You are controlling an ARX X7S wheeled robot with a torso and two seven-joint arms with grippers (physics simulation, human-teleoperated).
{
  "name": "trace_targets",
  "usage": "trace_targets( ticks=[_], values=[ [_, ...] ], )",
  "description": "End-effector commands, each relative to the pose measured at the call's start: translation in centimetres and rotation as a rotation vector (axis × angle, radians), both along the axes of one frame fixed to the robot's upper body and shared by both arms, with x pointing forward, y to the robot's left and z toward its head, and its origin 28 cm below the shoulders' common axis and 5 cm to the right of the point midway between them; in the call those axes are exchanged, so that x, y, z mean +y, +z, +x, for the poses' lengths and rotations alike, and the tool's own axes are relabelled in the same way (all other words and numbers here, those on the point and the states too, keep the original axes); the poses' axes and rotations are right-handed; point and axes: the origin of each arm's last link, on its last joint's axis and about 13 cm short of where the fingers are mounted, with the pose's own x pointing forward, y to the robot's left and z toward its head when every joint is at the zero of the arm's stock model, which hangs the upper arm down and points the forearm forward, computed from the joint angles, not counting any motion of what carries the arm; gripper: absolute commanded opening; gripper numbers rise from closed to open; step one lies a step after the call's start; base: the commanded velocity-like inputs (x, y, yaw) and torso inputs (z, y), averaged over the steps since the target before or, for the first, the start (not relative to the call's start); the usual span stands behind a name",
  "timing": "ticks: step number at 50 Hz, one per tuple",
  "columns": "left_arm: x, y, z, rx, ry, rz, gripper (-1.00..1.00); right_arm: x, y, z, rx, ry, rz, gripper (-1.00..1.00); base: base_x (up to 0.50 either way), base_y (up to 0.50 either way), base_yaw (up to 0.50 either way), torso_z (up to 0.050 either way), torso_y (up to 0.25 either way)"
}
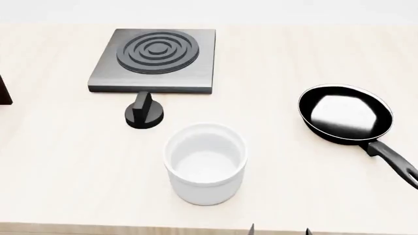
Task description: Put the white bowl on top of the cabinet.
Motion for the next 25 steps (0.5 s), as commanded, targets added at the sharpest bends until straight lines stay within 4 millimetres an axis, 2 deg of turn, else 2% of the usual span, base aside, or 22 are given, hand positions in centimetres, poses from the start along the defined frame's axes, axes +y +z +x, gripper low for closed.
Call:
trace_targets(
  ticks=[1,11,18,20,25],
  values=[
    [0.3,-0.2,-0.6,0.055,0.152,-0.001,1.00,-0.1,0.1,0.0,-0.003,-0.017,0.026,1.00,0.00,0.00,0.00,0.000,0.000],
    [0.1,-0.2,-0.3,0.068,0.131,-0.004,1.00,-0.2,0.3,0.0,-0.007,-0.011,0.037,1.00,0.00,0.00,0.00,0.000,0.000],
    [0.2,-0.4,-0.2,0.070,0.115,-0.017,1.00,0.1,0.6,-0.4,-0.053,-0.057,-0.040,1.00,0.00,0.00,0.00,0.000,0.000],
    [0.2,-0.5,-0.3,0.070,0.116,-0.021,1.00,0.2,1.5,-0.6,-0.078,-0.056,0.003,1.00,0.00,0.00,0.00,0.000,0.000],
    [0.2,-0.5,-0.3,0.074,0.111,-0.024,1.00,0.7,3.7,-1.4,-0.153,-0.039,-0.050,1.00,0.00,0.00,0.00,0.000,0.000]
  ],
)
